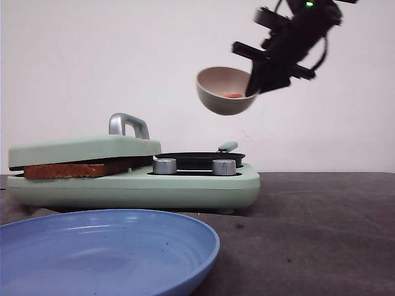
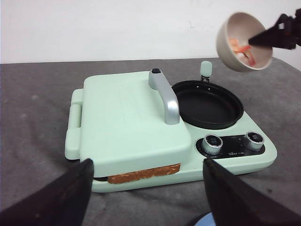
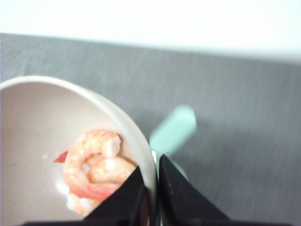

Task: Make breakfast with bread and shrimp
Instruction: 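Lift the shrimp bowl with the right gripper and carry it over the frying pan, then tilt the bowl with the right gripper to pour shrimp into the pan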

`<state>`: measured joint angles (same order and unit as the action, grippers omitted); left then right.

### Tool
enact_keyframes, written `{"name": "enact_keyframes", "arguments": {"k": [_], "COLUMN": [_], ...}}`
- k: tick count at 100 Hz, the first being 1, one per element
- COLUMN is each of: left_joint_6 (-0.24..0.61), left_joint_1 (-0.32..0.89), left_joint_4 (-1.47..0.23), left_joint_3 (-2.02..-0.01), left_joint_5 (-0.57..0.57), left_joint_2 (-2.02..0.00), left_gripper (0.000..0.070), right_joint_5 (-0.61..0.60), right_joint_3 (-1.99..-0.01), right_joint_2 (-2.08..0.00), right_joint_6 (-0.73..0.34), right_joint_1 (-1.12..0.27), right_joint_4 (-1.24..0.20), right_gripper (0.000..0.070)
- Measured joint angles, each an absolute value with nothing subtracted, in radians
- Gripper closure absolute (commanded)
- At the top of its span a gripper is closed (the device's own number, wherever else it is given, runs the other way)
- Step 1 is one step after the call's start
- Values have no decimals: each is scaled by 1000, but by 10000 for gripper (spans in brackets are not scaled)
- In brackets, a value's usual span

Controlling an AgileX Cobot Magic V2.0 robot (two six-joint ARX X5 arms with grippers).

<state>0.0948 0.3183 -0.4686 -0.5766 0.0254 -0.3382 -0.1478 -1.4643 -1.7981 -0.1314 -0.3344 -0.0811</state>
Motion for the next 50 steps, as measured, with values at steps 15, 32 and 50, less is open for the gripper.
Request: {"name": "enact_keyframes", "arguments": {"k": [15,32,50], "left_joint_6": [95,93,87], "left_joint_1": [318,318,318], "left_joint_4": [-469,-472,-508], "left_joint_3": [-577,-577,-577], "left_joint_5": [25,25,25], "left_joint_2": [-338,-338,-338], "left_gripper": [311,311,311], "right_joint_5": [42,162,261], "right_joint_3": [-1464,-1464,-1464], "right_joint_2": [-1798,-1798,-1798], "right_joint_6": [44,281,532], "right_joint_1": [-418,-489,-540], "right_joint_4": [38,174,278], "right_gripper": [700,700,700]}}
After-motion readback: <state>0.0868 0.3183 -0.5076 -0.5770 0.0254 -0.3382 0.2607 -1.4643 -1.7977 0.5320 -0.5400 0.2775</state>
